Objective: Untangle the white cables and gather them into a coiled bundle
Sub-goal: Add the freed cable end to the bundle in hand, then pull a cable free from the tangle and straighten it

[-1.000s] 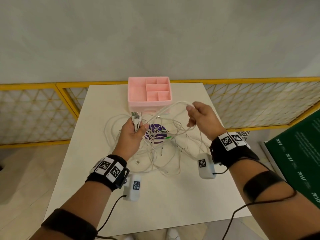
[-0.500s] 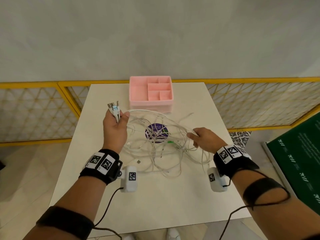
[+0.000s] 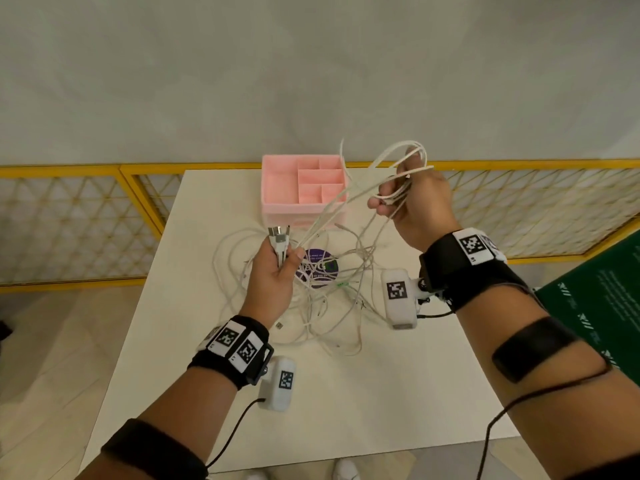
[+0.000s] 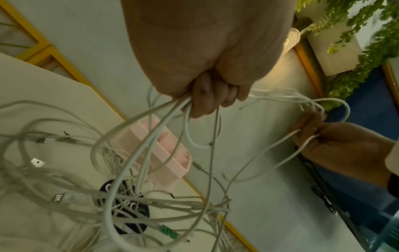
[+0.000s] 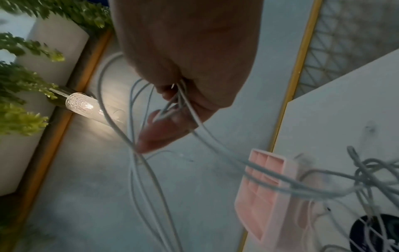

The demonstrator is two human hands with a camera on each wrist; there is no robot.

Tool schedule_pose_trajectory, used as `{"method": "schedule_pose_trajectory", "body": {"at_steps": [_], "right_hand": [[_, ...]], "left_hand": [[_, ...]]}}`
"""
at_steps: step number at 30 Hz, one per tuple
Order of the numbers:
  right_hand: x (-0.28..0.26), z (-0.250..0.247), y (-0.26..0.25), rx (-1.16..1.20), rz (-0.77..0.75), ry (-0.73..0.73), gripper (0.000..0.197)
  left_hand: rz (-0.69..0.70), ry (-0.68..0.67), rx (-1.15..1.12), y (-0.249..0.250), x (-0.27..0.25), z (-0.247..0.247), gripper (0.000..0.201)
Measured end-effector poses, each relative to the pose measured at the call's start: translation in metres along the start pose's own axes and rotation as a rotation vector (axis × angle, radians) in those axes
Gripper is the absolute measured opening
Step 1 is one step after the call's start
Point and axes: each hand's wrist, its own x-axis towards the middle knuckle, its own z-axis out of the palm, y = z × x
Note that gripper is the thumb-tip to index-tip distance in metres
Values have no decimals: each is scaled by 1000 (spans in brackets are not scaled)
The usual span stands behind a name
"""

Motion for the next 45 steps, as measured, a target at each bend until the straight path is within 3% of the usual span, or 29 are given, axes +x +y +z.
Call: {"method": "schedule_pose_trajectory", "body": {"at_steps": [3, 6, 12, 15, 18, 21, 24, 29, 34, 38, 41, 45], "right_hand": [[0, -6, 1, -157, 21, -67, 43], [1, -22, 8, -422, 19, -43, 43], [7, -45, 33, -674, 132, 162, 55], [8, -49, 45, -559, 303, 197, 56], [1, -43, 49, -195, 432, 152, 45], [-7, -28, 42, 140, 441, 140, 38], [-6, -12, 30, 262, 408, 74, 47], [-17, 13, 9, 213, 381, -115, 57], [-24, 15, 12, 157, 408, -227, 55], [-23, -1, 17, 65, 330, -175, 44], [-14, -26, 31, -156, 227, -65, 33], [-20, -37, 62, -371, 309, -101, 18]], "left_hand": [[-8, 45, -39, 1, 4, -3, 16], [-63, 93, -52, -10, 8, -13, 19], [-60, 77, -33, -12, 4, -16, 21], [-67, 61, -18, -14, 2, -13, 22], [-85, -7, 20, -13, -5, -7, 24], [-79, -56, 62, -9, -13, 0, 20], [-112, -86, 70, -15, -16, 4, 6], [-172, -158, -59, -1, -15, 17, 25], [-281, -245, -108, 5, -7, 34, 8], [-304, -151, -72, 3, -5, 34, 12], [-347, -78, -73, 4, 4, 23, 17], [-368, -15, -130, 25, 27, 19, 17]]}}
